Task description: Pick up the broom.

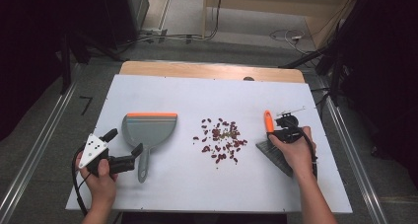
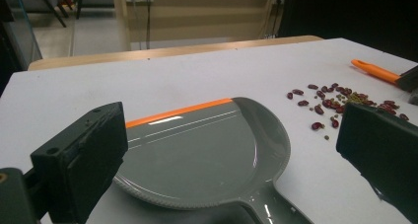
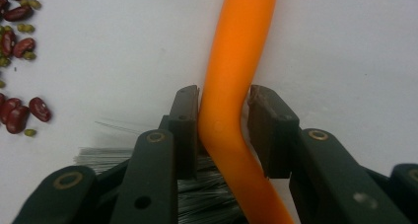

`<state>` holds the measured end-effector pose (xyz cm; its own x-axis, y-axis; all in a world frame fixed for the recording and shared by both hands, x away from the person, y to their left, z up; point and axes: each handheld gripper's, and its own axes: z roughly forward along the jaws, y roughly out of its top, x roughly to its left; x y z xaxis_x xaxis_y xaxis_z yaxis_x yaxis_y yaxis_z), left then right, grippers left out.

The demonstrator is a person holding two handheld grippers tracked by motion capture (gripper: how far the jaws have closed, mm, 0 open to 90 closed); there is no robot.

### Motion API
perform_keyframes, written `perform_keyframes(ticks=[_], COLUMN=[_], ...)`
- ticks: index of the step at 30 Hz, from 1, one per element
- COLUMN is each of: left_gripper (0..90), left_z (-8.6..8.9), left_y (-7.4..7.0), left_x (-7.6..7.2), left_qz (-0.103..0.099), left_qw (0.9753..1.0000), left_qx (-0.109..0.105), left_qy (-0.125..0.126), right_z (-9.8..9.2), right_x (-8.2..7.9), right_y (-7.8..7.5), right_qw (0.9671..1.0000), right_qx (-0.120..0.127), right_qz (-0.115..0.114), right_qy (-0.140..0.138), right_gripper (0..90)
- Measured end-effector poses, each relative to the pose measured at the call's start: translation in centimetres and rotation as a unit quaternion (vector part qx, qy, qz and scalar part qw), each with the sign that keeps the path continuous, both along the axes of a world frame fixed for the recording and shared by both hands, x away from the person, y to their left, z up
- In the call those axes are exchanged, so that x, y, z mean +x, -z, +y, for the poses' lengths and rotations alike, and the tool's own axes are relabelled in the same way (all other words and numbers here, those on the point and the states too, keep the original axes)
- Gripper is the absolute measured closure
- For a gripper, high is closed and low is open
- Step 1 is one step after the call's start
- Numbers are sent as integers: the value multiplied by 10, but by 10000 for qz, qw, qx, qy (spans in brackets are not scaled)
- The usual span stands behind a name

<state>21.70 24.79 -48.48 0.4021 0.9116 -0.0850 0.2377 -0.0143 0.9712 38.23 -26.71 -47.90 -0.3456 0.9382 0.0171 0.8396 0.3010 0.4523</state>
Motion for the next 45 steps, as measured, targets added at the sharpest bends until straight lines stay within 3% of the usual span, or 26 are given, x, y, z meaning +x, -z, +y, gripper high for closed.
perform_keyframes(ticks=[4, 8, 11, 15, 18, 19, 20, 22, 25, 33, 40, 41, 42, 45], left_gripper=[0, 0, 0, 0, 0, 0, 0, 0, 0, 0, 0, 0, 0, 0], left_z=[-3, -6, -7, -8, -9, -9, -10, -10, -12, -19, -26, -27, -28, -31], left_y=[0, -2, -2, -3, -6, -6, -8, -9, -12, -18, -21, -22, -23, -26], left_x=[-1, -2, -1, -2, -3, -3, -5, -5, -6, -7, -7, -7, -7, -7], left_qz=[10, -11, -15, -40, -58, -58, -104, -118, -173, -277, -329, -332, -338, -345], left_qw=[10000, 10000, 10000, 10000, 10000, 10000, 9999, 9999, 9998, 9994, 9991, 9991, 9991, 9990], left_qx=[-15, 25, 16, 44, 31, 31, 42, 43, 51, 161, 179, 170, 163, 93], left_qy=[-3, 16, 29, 16, 10, 10, 19, 27, 41, 95, 178, 187, 206, 281], right_z=[4, 0, -3, -5, -10, -10, -15, -22, -31, -39, -45, -45, -44, -38], right_x=[-1, -2, -9, -11, -18, -18, -22, -28, -37, -55, -67, -67, -70, -73], right_y=[0, 2, 6, 7, 6, 6, 3, 1, -1, -16, -31, -31, -37, -46], right_qw=[9998, 9999, 9988, 9980, 9945, 9945, 9906, 9863, 9761, 9520, 9237, 9237, 9178, 9123], right_qx=[-173, 74, 199, 306, 512, 512, 735, 956, 1341, 1718, 2308, 2308, 2406, 2453], right_qz=[-53, -85, -409, -523, -853, -853, -1075, -1247, -1647, -2480, -3010, -3010, -3118, -3255], right_qy=[-67, 109, 153, 161, 320, 320, 422, 507, 467, 522, 538, 538, 511, 396], right_gripper=[636, 669, 669, 668, 674, 674, 674, 674, 676, 684, 689, 689, 690, 690])
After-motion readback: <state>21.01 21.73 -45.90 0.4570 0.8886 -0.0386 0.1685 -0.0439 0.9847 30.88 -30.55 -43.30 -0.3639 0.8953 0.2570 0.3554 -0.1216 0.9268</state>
